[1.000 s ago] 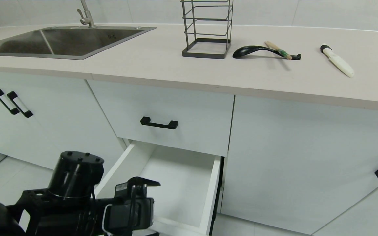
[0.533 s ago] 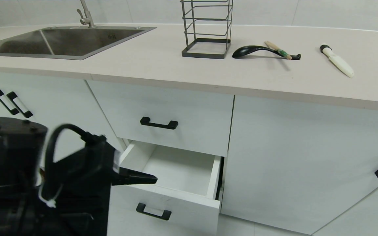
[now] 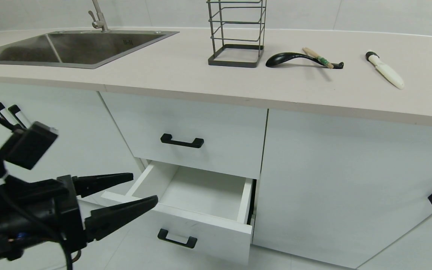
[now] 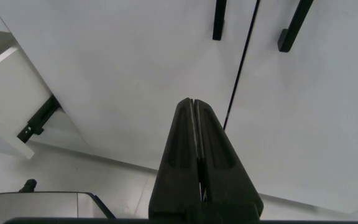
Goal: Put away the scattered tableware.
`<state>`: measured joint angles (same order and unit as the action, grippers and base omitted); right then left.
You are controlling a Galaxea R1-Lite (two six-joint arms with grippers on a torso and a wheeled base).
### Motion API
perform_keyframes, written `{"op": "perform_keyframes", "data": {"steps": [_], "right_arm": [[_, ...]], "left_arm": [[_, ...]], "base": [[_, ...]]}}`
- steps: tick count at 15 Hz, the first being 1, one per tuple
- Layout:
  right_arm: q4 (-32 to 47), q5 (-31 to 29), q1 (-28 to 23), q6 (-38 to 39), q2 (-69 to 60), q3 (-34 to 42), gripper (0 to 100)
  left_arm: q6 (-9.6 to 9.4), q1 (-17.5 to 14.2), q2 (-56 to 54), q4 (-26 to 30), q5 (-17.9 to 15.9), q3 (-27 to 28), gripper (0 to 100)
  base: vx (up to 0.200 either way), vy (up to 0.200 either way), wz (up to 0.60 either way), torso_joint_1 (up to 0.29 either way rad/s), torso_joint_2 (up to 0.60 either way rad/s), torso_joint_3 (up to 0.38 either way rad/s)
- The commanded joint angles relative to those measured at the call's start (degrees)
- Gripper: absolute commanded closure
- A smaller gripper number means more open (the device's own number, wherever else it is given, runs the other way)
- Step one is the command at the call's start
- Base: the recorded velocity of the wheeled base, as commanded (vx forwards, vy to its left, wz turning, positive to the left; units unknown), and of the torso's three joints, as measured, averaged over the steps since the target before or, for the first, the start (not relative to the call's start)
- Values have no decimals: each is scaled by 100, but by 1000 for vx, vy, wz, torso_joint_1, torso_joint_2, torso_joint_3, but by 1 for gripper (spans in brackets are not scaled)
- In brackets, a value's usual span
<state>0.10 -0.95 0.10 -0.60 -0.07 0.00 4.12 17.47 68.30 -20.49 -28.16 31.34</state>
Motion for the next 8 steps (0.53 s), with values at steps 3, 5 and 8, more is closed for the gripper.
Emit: {"op": "perform_keyframes", "data": {"steps": [3, 5, 8], "right_arm": [[-1, -2, -1, -2, 7, 0, 100], [-1, 7, -1, -2, 7, 0, 100], [-1, -2, -1, -2, 7, 0, 100]], "left_arm": [[-588, -323, 2345, -1062, 1243, -120, 0], [-456, -314, 2741, -1071, 1709, 47, 0], [-447, -297, 3154, -1062, 1788, 390, 0]], "base": [[0, 0, 0, 0, 0, 0], [0, 0, 0, 0, 0, 0], [0, 0, 0, 0, 0, 0]]}}
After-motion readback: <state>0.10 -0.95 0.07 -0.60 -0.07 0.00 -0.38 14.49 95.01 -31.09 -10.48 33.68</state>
